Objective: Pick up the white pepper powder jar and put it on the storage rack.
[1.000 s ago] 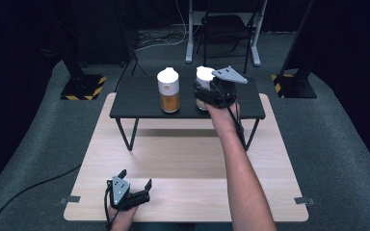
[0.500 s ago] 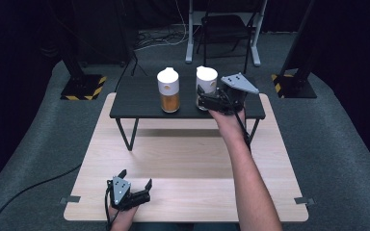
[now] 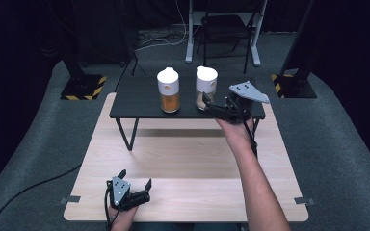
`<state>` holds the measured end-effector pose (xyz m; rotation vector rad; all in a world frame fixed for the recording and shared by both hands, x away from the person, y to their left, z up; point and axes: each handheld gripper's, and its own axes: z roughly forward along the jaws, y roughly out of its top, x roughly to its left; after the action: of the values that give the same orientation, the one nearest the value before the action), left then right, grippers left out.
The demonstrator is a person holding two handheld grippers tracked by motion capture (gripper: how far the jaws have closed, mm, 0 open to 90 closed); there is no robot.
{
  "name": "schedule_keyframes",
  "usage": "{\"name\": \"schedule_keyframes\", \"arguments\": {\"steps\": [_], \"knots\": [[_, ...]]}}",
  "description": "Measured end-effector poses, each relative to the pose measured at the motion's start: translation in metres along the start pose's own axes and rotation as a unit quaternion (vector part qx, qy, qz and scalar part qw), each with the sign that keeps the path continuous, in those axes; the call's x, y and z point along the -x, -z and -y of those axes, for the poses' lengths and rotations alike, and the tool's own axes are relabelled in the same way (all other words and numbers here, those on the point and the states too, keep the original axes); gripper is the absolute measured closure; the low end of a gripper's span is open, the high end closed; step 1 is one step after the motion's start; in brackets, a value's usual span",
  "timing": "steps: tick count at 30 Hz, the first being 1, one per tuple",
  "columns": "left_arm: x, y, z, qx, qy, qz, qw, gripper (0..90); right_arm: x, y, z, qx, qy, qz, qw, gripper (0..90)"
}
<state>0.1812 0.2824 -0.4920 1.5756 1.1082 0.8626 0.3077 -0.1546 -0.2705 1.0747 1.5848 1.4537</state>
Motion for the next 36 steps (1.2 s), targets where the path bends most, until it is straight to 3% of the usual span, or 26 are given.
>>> {"name": "schedule_keyframes", "arguments": {"steps": [6, 24, 36], "knots": [[0.000, -0.001, -0.002, -0.005, 0.005, -0.002, 1.0000, 0.0, 0.004, 0.008, 0.002, -0.005, 0.008, 0.005, 0.9999, 0.0], [0.001, -0.001, -0.001, -0.003, 0.002, -0.003, 1.0000, 0.0, 0.015, 0.032, 0.019, 0.004, -0.012, 0.015, 0.9998, 0.0], [0.001, -0.001, -0.001, -0.002, 0.001, -0.002, 1.0000, 0.0, 0.021, 0.054, 0.030, 0.013, -0.007, 0.013, 0.9998, 0.2]]}}
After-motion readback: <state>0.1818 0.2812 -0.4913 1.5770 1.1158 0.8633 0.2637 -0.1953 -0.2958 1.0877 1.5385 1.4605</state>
